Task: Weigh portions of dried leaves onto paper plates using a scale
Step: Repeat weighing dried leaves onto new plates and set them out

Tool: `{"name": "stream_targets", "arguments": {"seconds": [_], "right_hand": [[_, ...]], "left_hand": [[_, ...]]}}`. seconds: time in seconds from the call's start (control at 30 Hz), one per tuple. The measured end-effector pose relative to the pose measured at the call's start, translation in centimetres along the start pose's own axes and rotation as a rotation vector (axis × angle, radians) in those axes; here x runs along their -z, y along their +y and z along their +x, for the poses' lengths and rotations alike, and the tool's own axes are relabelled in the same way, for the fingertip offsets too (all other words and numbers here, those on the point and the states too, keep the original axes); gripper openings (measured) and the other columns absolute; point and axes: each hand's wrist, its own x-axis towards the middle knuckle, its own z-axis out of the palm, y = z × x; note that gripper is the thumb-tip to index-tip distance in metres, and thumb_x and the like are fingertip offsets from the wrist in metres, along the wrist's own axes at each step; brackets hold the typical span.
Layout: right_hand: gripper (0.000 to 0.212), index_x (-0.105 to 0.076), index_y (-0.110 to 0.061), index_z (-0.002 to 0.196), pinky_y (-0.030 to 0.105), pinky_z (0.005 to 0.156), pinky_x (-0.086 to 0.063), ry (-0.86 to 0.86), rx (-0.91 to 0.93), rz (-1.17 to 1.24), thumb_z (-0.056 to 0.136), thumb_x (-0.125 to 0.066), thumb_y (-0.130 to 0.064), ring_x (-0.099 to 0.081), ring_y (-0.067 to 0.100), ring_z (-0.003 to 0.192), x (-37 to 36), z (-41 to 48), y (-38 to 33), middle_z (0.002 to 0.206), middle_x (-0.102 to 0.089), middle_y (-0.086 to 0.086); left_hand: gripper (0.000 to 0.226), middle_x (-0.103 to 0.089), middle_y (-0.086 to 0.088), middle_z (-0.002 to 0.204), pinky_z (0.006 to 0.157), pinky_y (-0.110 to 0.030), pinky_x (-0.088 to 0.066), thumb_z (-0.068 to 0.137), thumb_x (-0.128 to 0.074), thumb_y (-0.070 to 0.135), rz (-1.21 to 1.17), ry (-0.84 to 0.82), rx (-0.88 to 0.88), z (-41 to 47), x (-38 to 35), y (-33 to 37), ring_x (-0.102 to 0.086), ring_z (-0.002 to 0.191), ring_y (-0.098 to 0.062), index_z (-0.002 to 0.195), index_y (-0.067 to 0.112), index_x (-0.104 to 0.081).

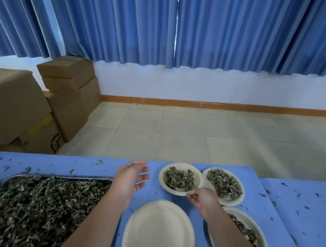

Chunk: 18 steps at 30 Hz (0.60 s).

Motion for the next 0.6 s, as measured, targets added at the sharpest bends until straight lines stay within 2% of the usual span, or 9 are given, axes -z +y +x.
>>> {"name": "stream_targets", "arguments": {"seconds": [0.17,0.3,0.4,0.5,0.6], "right_hand": [[0.014,-0.052,0.004,0.091,0.029,0.049,-0.055,0.029,-0.004,-0.017,0.09,-0.045,0.016,-0.056,0.025,0.062,-0.2,1.4,0.9,0.072,-0.053,0.016],[0.016,-0.056,0.013,0.105,0.028,0.049,-0.058,-0.023,-0.022,-0.031,0.09,-0.05,0.014,-0.061,0.031,0.075,-0.2,1.4,1.3,0.093,-0.061,0.025],[0.024,-0.054,0.013,0.117,0.033,0.069,-0.059,-0.071,-0.022,-0.006,0.095,-0.05,0.007,-0.061,0.031,0.086,-0.3,1.1,1.3,0.099,-0.063,0.024],[0.035,-0.047,0.008,0.131,0.038,0.094,-0.049,-0.075,-0.034,-0.019,0.1,-0.05,-0.007,-0.056,0.032,0.109,0.1,0.4,1.3,0.122,-0.057,0.026],[0.041,-0.042,0.005,0.138,0.042,0.098,-0.047,-0.038,-0.025,-0.01,0.1,-0.049,-0.01,-0.052,0.039,0.122,1.0,-0.4,1.1,0.131,-0.05,0.029]], "left_hand": [[0.018,-0.068,-0.001,0.083,0.067,-0.029,-0.047,0.097,-0.053,0.015,-0.126,-0.018,0.028,0.7,-0.2,-0.5,-0.065,0.075,-0.019,0.098,0.015,-0.07],[0.018,-0.068,-0.002,0.085,0.066,-0.028,-0.048,0.096,-0.053,0.013,-0.115,0.021,-0.008,0.6,0.4,-1.0,-0.065,0.073,-0.018,0.098,0.015,-0.071],[0.019,-0.069,-0.002,0.084,0.064,-0.028,-0.049,0.096,-0.053,0.013,-0.105,0.019,-0.02,0.3,0.8,-1.3,-0.066,0.071,-0.018,0.098,0.015,-0.071],[0.019,-0.069,-0.002,0.085,0.064,-0.028,-0.049,0.096,-0.053,0.013,-0.097,0.026,-0.02,-0.4,1.2,-1.5,-0.066,0.073,-0.019,0.098,0.016,-0.071],[0.019,-0.069,-0.002,0.086,0.064,-0.028,-0.048,0.097,-0.052,0.014,-0.093,0.042,-0.019,-1.3,1.6,-1.4,-0.065,0.073,-0.019,0.098,0.016,-0.071]]}}
